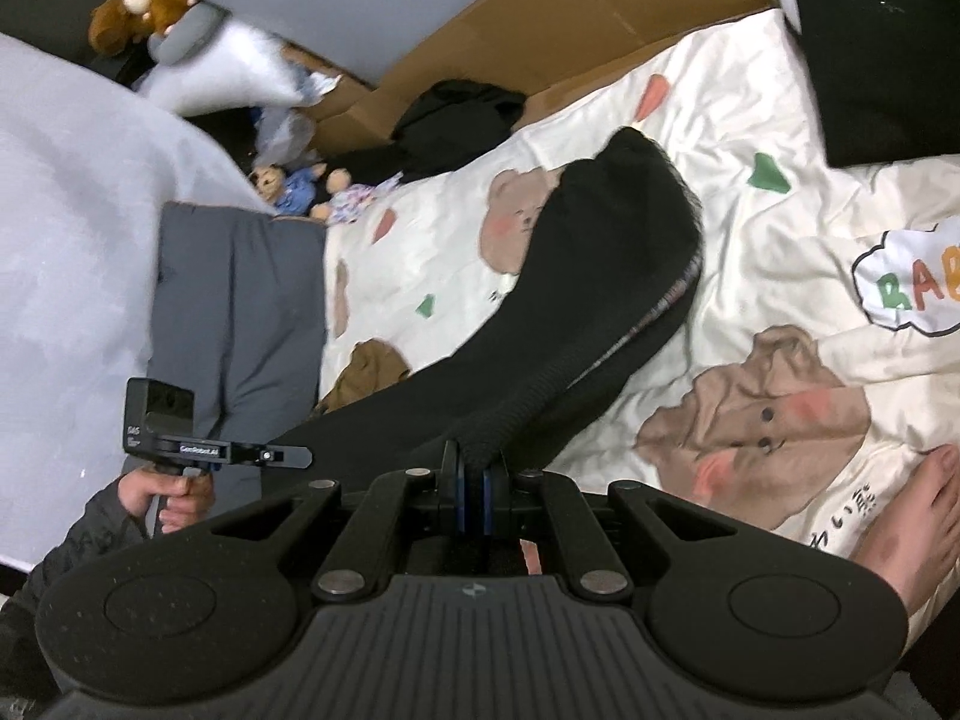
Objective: Fold clothes
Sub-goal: 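Fold the lifted end over onto the rest of the shorts with both tools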
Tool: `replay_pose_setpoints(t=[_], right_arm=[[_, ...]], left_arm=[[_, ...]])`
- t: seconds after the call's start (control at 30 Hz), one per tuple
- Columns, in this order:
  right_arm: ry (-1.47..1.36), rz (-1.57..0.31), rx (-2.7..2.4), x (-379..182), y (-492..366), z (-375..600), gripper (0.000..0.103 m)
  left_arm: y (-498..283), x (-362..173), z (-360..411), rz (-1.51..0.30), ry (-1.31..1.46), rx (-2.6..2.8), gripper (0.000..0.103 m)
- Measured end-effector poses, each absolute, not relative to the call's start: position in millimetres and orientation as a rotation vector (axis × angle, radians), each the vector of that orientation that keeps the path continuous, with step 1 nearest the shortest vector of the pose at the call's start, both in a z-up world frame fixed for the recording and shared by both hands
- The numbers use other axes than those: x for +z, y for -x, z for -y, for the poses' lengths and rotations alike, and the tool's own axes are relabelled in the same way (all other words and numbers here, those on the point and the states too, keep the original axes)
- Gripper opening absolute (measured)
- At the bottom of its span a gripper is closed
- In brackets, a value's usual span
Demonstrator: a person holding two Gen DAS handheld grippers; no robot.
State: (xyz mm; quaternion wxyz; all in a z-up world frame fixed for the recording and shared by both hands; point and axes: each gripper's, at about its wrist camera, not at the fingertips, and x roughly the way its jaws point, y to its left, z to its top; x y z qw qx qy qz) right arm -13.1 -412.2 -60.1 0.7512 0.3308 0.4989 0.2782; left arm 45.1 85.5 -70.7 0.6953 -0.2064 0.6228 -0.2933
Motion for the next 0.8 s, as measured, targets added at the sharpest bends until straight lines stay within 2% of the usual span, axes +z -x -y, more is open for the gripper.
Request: replay_pose_setpoints(t=[0.2, 0.53, 0.8], right_arm=[[-0.737, -1.078, 0.560, -73.6, -2.0, 413.0, 0.005], [-0.701, -1.075, 0.484, -102.6, -64.1, 416.3, 0.005], [-0.728, -1.076, 0.410, -137.2, -117.5, 428.8, 0.005]], left_arm=[[-60.2, -79.7, -86.7, -1.369, 0.486, -0.633, 0.007], [-127.6, -104.6, -74.7, -1.323, 0.523, -0.601, 0.007], [-179.8, -145.1, -70.4, -1.326, 0.569, -0.540, 0.007]])
